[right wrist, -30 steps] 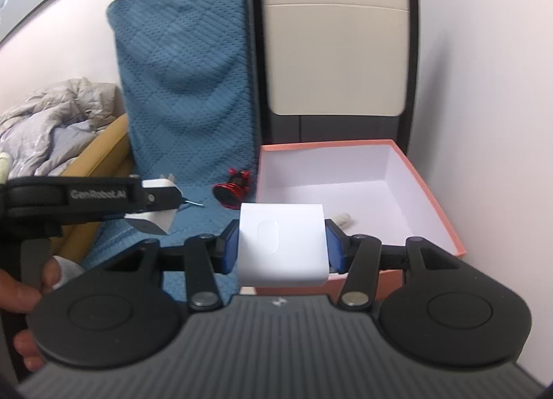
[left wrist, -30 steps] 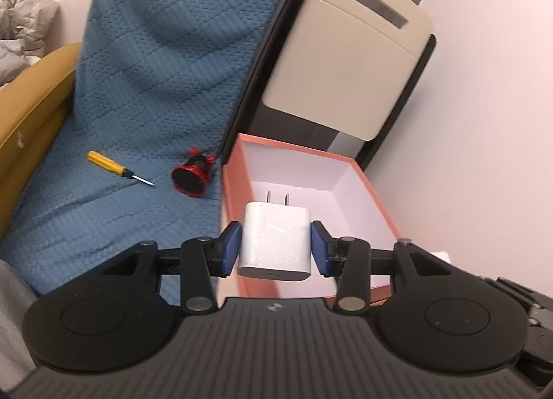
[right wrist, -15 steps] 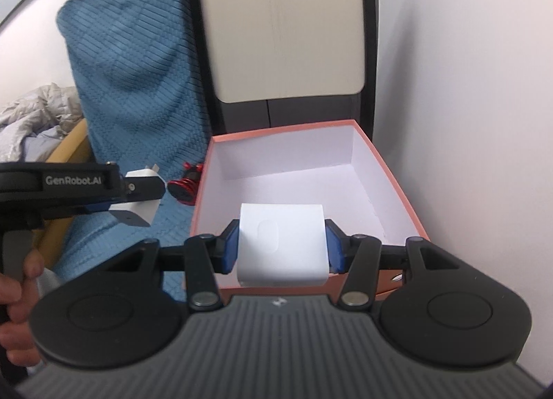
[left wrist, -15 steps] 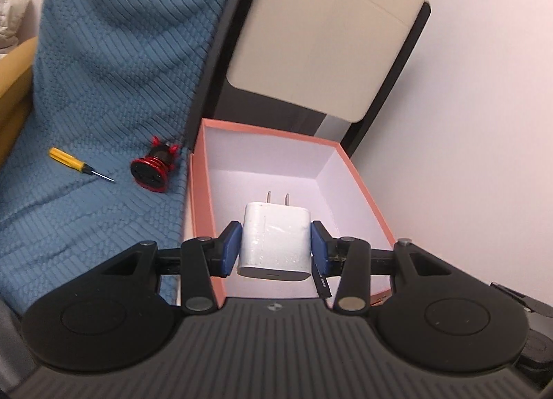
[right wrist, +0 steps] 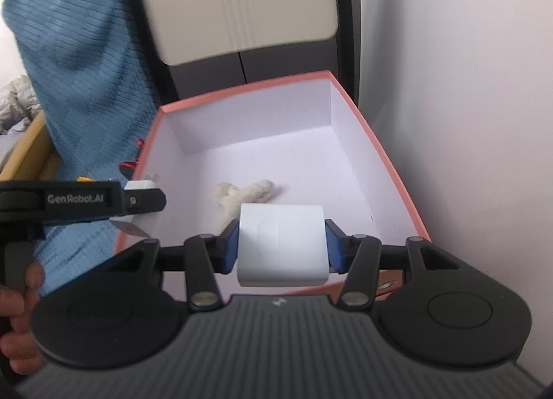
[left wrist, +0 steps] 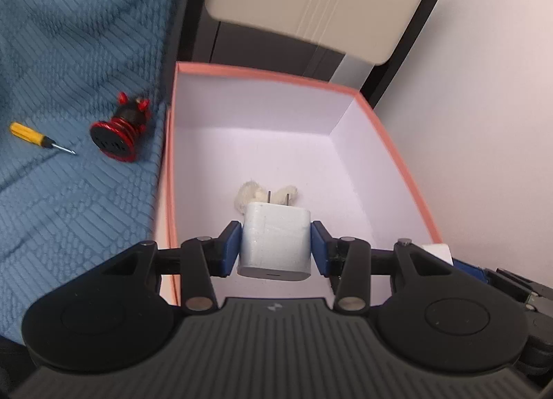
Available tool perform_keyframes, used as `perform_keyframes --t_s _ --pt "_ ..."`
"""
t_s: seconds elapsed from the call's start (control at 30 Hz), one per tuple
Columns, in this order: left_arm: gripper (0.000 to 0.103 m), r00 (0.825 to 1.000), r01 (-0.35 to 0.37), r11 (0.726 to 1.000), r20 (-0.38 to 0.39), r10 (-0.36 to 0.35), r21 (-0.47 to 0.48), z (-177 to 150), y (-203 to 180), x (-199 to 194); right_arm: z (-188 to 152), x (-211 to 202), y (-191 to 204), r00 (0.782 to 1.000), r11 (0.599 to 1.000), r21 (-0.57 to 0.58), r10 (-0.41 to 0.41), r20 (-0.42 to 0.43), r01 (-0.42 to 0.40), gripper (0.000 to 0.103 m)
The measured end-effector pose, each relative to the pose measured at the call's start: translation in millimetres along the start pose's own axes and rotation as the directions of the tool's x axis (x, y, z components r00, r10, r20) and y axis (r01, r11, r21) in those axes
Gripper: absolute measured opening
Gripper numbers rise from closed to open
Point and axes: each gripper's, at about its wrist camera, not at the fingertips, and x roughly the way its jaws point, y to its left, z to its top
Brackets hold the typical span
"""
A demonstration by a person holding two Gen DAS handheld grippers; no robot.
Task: Organize rigid objects
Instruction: 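Lower the chargers into the box and open both tools to release them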
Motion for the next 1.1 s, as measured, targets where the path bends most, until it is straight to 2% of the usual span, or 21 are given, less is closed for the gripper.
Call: perform_keyframes --t_s 0.33,0.6,0.77,0.87,0.9,1.1 --pt "0.049 0.997 -0.012 1.0 -0.079 0.012 0.003 9.3 -5.2 67.2 5.9 63.5 -30.0 0.995 1.0 0.014 -0.005 -0.101 0.006 0.053" --pt "0.05 0.993 -0.008 1.0 -0.122 0.009 0.01 4.9 -13.5 97.6 4.3 96.7 -42.4 0.987 1.0 0.03 -0.003 -0.158 0.007 0.053" --pt "0.05 0.992 -0.009 1.0 -0.124 0.01 0.006 2.9 -12.2 99.0 4.3 104.0 -44.5 0.984 0.999 0.04 -0.007 -0.177 0.014 0.054" --pt "0.057 0.993 -0.01 1.0 -0.121 0.011 0.004 4.5 -11.3 94.8 6.4 101.1 -43.8 0.986 0.999 0.034 -0.017 -0.166 0.023 0.055" --pt "0.059 0.993 -0.017 1.0 -0.114 0.017 0.005 4.9 -10.8 91.9 7.3 99.5 -43.1 0.987 0.999 0.033 -0.018 -0.163 0.024 0.056" --pt "0.059 0.997 -0.006 1.0 -0.073 0.007 0.013 6.3 -13.7 64.3 11.3 76.3 -36.9 0.992 0.999 0.032 -0.02 -0.122 0.024 0.056"
